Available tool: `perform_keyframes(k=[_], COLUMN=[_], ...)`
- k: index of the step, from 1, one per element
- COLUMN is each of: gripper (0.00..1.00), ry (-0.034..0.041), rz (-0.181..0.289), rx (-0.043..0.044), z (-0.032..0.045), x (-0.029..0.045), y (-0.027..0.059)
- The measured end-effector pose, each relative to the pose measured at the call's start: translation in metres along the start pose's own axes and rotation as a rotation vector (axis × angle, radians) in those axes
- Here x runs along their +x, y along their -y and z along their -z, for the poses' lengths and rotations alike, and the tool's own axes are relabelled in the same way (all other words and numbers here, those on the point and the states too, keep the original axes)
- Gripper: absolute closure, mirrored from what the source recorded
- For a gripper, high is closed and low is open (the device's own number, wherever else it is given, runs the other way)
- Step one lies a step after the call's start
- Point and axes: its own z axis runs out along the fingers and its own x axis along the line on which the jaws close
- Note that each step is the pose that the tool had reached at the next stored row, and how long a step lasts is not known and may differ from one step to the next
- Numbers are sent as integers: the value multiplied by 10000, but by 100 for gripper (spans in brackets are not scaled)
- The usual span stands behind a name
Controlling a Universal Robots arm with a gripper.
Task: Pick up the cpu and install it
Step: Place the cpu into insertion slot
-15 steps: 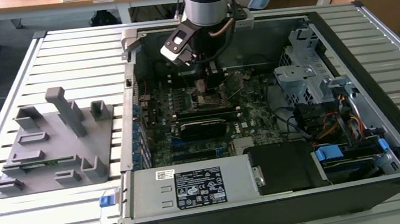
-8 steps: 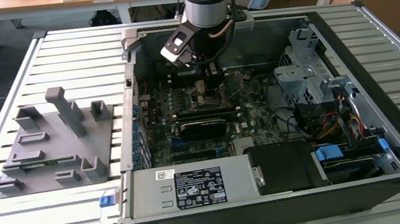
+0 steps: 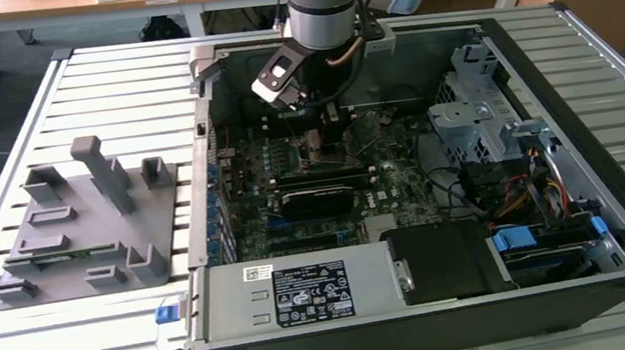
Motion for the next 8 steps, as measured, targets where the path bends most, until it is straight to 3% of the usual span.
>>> perform_keyframes(k=[8], gripper=[46], ry=[-2], rz=[-4], rx=[0], z=[-71], x=[2], y=[0])
